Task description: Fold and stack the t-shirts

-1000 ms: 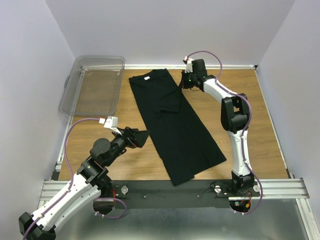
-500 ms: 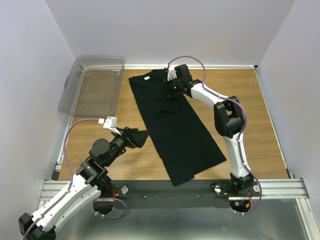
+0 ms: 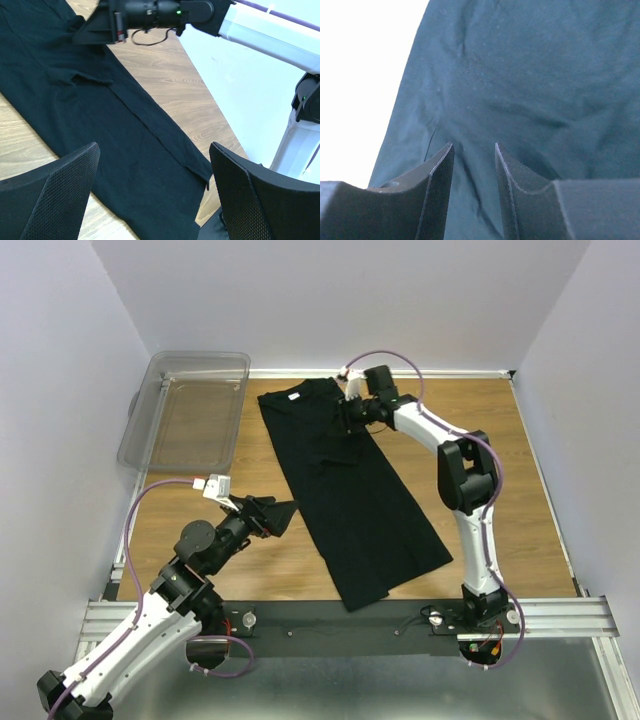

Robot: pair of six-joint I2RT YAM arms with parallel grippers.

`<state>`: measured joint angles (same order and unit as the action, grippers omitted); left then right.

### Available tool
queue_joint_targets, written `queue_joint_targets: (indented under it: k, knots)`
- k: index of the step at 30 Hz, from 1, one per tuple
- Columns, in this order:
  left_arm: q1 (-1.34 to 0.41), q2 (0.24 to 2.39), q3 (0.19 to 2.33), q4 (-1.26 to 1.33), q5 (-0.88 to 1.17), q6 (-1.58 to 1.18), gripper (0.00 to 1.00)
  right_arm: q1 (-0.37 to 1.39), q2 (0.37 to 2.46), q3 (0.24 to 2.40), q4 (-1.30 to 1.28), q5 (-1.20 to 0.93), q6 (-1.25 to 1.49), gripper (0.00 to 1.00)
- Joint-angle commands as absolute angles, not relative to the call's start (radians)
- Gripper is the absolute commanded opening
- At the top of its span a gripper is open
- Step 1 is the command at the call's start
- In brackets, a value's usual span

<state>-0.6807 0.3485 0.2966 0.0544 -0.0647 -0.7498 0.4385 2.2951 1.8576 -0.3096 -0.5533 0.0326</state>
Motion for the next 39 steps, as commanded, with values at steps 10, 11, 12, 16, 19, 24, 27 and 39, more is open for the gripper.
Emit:
queue_joint_targets:
  k: [10, 11, 12, 16, 19, 24, 27, 39]
  knots:
    - [-0.675, 0.298, 0.284, 0.028, -0.054, -0.762, 0.98, 0.333, 2.158, 1.83, -0.325, -0.605, -0.023, 0.49]
    - [-0.675, 0.298, 0.284, 0.029, -0.054, -0.762, 0.98, 0.333, 2.161, 1.83, -0.327, -0.586, -0.028, 0.57]
    - [-0.675, 0.293, 0.282, 0.031, -0.055, -0.764, 0.98, 0.333, 2.166, 1.829, -0.327, -0.577, -0.031, 0.65]
    - [-0.675, 0.304, 0.278, 0.04, -0.055, -0.759, 0.98, 0.336, 2.203, 1.819, -0.333, -0.531, -0.064, 0.85]
    - [-0.676, 0.308, 0.273, 0.043, -0.052, -0.762, 0.98, 0.342, 2.221, 1.812, -0.333, -0.497, -0.097, 0.87]
    - [-0.675, 0.313, 0.275, 0.049, -0.052, -0.761, 0.98, 0.362, 2.267, 1.821, -0.342, -0.388, -0.153, 0.81]
    - [-0.675, 0.311, 0.275, 0.049, -0.052, -0.761, 0.98, 0.365, 2.283, 1.818, -0.351, -0.373, -0.173, 0.77]
    - [-0.675, 0.333, 0.271, 0.071, -0.043, -0.761, 0.98, 0.382, 2.315, 1.804, -0.356, -0.295, -0.239, 0.62]
